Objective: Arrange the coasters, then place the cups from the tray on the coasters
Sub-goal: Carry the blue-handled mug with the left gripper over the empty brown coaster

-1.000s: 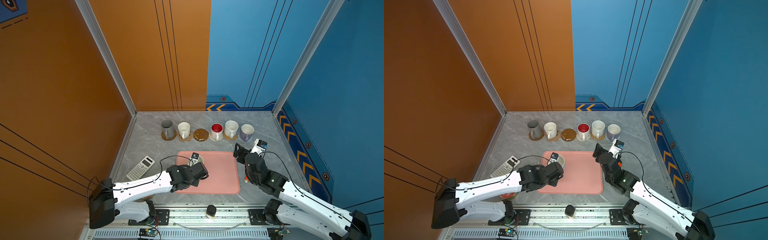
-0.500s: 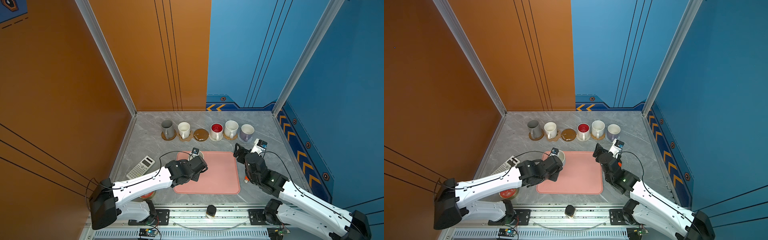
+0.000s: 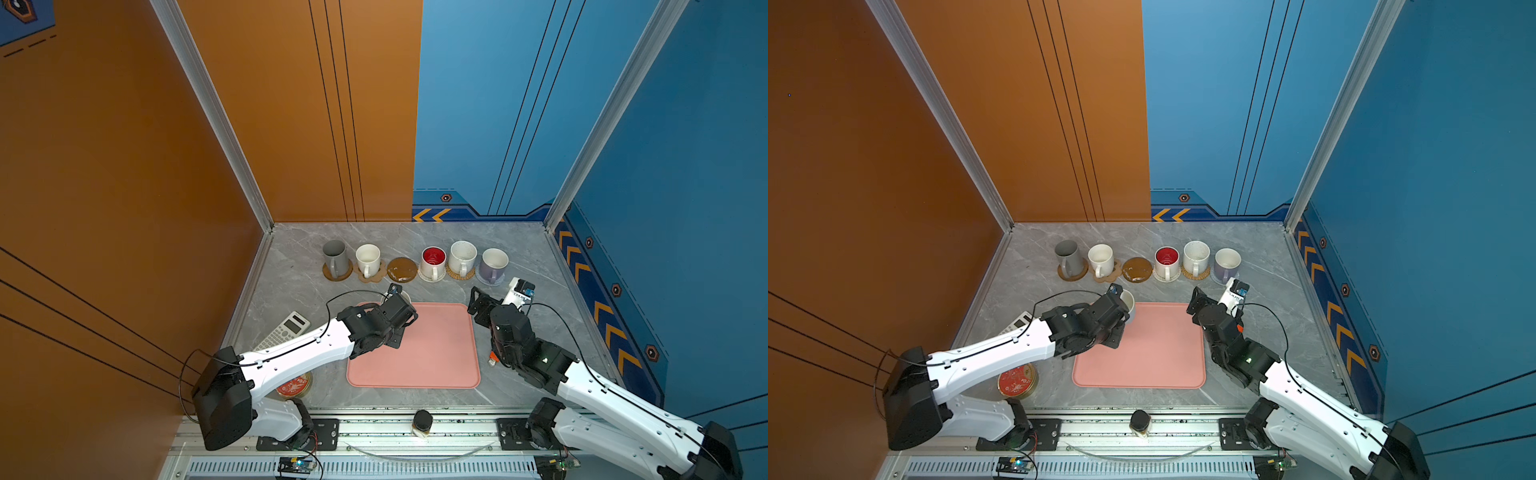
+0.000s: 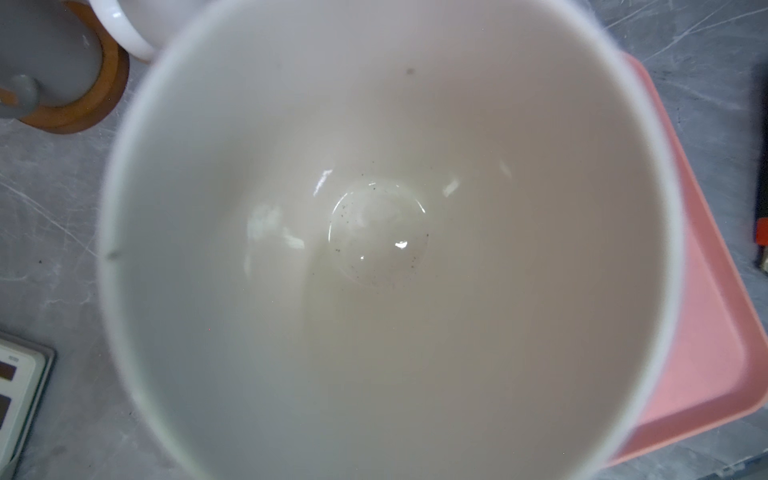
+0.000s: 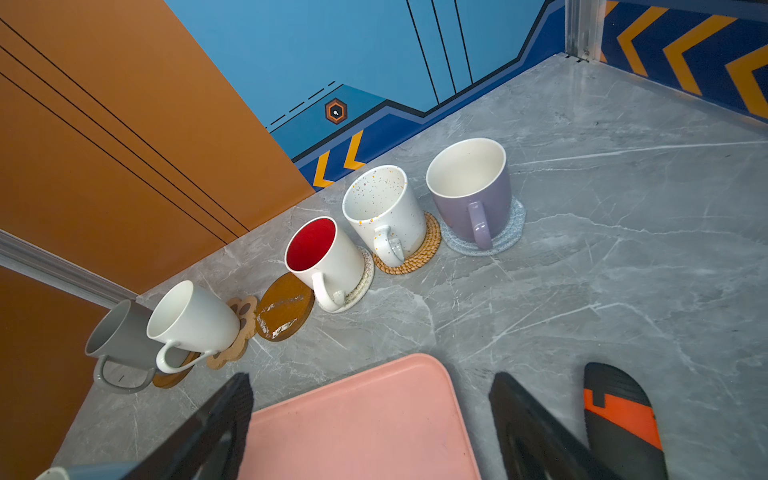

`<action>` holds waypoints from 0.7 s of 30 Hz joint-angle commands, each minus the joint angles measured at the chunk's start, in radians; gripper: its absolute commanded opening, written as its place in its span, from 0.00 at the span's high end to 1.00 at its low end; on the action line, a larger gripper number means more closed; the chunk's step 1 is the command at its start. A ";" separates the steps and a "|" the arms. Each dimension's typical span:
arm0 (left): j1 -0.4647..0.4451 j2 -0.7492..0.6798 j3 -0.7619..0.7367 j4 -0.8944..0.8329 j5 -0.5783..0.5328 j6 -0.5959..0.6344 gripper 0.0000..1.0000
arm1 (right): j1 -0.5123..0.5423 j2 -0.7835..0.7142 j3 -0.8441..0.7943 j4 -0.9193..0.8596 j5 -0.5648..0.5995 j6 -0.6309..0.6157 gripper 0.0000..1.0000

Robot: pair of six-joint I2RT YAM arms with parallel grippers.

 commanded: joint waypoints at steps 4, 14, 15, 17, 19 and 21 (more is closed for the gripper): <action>0.049 0.033 0.095 0.072 0.030 0.072 1.00 | -0.015 -0.002 -0.020 -0.031 -0.017 0.014 0.12; 0.138 0.127 0.181 0.101 0.096 0.126 1.00 | -0.035 -0.015 -0.030 -0.031 -0.032 0.018 0.12; 0.147 0.141 0.195 0.101 0.104 0.131 1.00 | -0.036 -0.015 -0.031 -0.031 -0.034 0.018 0.12; 0.160 0.167 0.222 0.101 0.115 0.143 1.00 | -0.039 -0.014 -0.031 -0.031 -0.039 0.018 0.12; 0.170 0.196 0.252 0.101 0.122 0.154 1.00 | -0.042 -0.015 -0.031 -0.031 -0.044 0.018 0.12; 0.180 0.224 0.278 0.101 0.132 0.164 1.00 | -0.045 -0.015 -0.032 -0.032 -0.046 0.018 0.12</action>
